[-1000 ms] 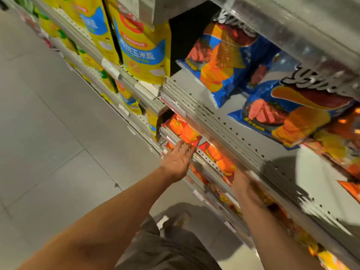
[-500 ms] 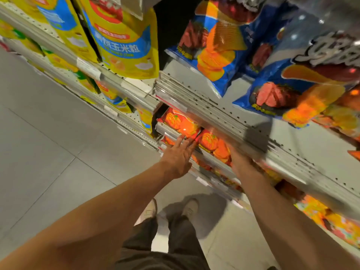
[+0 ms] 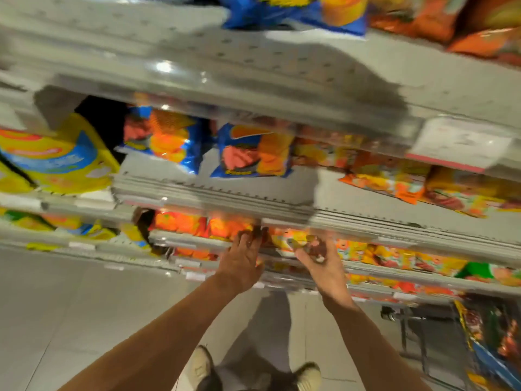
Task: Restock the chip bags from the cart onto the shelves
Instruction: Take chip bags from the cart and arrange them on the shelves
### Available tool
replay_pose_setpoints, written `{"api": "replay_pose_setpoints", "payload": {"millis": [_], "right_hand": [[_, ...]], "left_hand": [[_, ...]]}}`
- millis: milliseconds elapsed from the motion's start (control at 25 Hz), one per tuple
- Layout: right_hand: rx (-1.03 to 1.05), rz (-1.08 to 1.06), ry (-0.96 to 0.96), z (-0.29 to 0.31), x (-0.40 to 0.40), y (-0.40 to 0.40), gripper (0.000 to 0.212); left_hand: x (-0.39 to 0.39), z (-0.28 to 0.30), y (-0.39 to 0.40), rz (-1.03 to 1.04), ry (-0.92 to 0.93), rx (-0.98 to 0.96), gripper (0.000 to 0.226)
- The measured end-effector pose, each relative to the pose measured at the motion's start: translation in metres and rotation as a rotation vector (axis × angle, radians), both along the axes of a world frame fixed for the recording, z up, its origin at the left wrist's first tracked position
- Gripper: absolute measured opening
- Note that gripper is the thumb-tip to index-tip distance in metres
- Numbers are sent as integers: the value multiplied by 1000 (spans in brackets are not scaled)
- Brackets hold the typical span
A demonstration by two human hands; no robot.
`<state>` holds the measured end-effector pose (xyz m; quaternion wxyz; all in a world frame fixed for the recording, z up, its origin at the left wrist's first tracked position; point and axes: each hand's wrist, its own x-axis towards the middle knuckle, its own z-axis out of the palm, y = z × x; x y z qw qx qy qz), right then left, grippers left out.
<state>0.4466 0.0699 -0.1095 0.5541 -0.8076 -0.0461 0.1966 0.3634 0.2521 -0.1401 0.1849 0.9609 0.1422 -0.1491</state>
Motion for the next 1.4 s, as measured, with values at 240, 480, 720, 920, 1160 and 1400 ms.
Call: {"api": "replay_pose_setpoints", "payload": {"millis": [240, 480, 720, 920, 1160, 1400], "right_hand": [[-49, -269, 24, 10, 26, -215, 27], [-79, -611, 11, 31, 47, -450, 34], [-106, -910, -9, 31, 71, -621, 42], [-53, -1081, 80, 5, 95, -687, 42], [-84, -1272, 148, 15, 115, -739, 31], [-91, -1395, 245, 20, 135, -804, 40]], "left_hand": [[96, 11, -183, -242, -140, -189, 69], [185, 30, -442, -550, -217, -310, 67], [250, 48, -603, -585, -127, -441, 48], [327, 39, -688, -685, -39, -548, 42], [401, 36, -797, -918, 125, -516, 55], [450, 19, -879, -930, 225, -520, 60]]}}
